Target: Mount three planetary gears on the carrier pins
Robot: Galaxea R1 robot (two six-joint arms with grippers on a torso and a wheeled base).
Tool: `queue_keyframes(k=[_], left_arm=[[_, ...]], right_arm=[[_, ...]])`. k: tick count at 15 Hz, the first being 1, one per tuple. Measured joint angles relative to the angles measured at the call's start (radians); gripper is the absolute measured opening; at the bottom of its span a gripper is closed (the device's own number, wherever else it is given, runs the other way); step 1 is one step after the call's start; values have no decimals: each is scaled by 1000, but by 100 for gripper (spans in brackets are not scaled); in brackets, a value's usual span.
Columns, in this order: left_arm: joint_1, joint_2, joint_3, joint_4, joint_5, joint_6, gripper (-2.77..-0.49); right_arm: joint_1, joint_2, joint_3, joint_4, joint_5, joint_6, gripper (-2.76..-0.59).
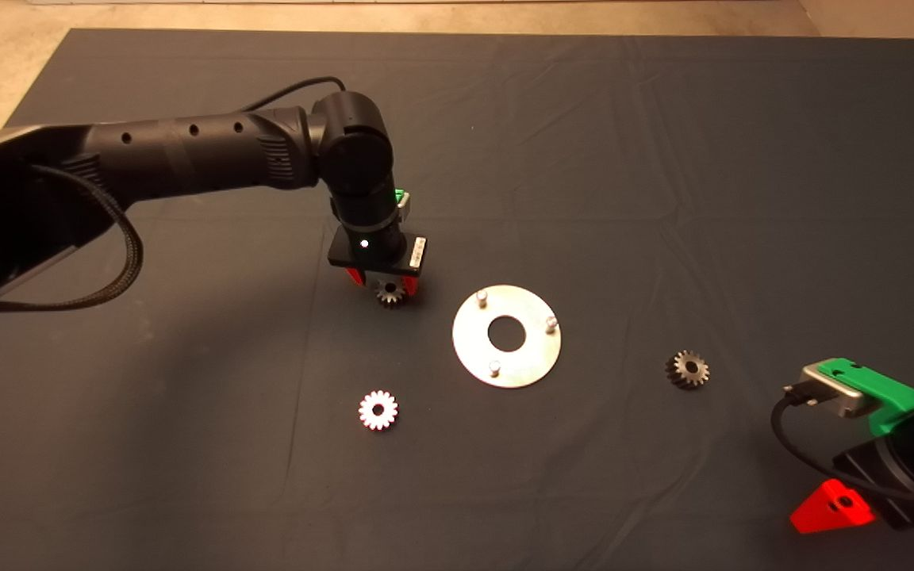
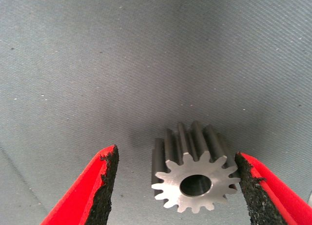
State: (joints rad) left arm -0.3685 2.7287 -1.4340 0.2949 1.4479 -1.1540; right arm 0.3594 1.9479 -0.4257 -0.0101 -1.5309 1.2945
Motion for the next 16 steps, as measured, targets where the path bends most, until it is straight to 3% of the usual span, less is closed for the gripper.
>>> queue_keyframes(k=[10, 13, 16], left_arm=[[1, 0, 0, 0, 0, 0, -175], [23, 0, 3, 2, 0, 0, -175], [22, 0, 3, 2, 0, 1, -175]], right_arm=[[0, 0, 0, 0, 0, 0, -61], [0, 0, 0, 0, 0, 0, -61], [0, 0, 0, 0, 0, 0, -61]])
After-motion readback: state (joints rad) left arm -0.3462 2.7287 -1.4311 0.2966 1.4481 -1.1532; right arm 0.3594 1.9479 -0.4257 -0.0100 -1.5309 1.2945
